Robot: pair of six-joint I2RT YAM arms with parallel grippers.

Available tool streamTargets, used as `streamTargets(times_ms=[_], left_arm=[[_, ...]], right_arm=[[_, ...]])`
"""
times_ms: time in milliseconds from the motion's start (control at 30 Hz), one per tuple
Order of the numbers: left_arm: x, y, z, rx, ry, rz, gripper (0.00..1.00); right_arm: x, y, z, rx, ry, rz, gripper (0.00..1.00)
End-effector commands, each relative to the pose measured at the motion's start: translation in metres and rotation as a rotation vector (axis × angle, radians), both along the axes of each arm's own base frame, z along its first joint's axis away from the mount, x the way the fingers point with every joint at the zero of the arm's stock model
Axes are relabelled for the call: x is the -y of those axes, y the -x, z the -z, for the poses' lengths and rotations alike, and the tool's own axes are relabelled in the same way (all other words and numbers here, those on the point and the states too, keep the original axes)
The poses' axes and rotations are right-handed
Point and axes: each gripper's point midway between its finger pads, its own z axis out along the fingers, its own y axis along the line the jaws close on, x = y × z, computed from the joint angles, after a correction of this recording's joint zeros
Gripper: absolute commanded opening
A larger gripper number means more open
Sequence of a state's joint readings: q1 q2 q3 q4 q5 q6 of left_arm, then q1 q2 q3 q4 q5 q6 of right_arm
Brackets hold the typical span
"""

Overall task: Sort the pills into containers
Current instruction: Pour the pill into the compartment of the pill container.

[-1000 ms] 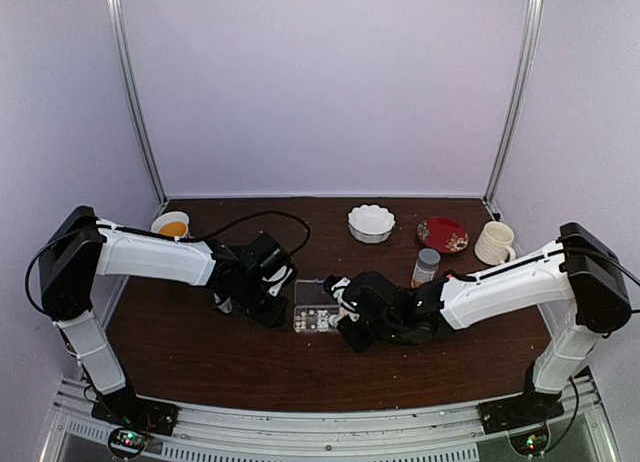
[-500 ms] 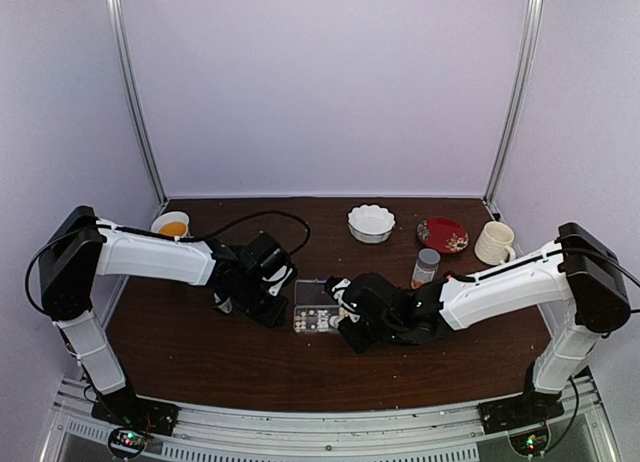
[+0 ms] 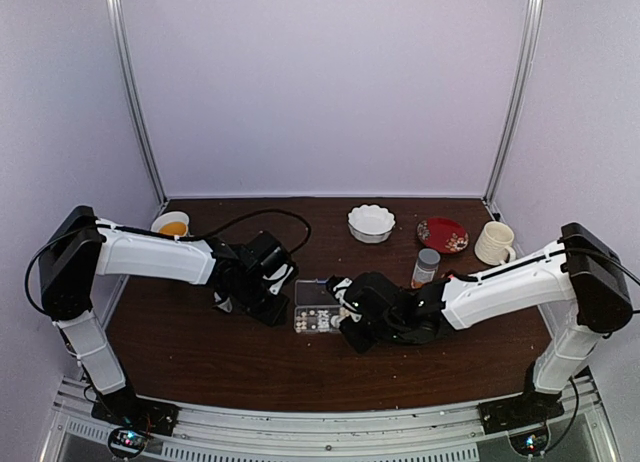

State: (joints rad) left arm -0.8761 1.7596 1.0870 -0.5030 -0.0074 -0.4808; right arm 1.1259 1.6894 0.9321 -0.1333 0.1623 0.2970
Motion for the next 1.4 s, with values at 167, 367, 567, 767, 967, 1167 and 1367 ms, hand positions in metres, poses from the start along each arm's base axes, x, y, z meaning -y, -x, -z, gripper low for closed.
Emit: streamTargets(times_ms=[167, 367, 567, 767, 967, 1167, 1367], left_arm=[[0.005, -0.007, -0.015, 0.031, 0.033, 0.002, 0.07], [0.006, -0.008, -0.017, 0.034, 0.036, 0.004, 0.07], [0.006, -0.008, -0.017, 0.036, 0.036, 0.004, 0.07], [0.006, -0.008, -0.016, 0.033, 0.036, 0.005, 0.07], [0.006, -0.007, -0.017, 0.030, 0.037, 0.005, 0.07], [0.006, -0.008, -0.019, 0.035, 0.033, 0.011, 0.07], [0.006, -0.008, -0.019, 0.036, 0.032, 0.010, 0.07]], right_arm=[[0.002, -0.006, -0.016, 0.036, -0.054, 0.028, 0.00], [0.000, -0.008, -0.015, 0.024, -0.029, 0.032, 0.00], [0.003, -0.008, 0.001, -0.010, 0.044, 0.023, 0.00], [0.002, -0.008, 0.004, -0.013, 0.004, 0.025, 0.00], [0.002, -0.010, -0.022, 0.036, -0.068, 0.035, 0.00], [0.005, -0.010, -0.015, 0.022, -0.011, 0.020, 0.00], [0.004, -0.003, 0.007, -0.042, 0.032, -0.004, 0.00]])
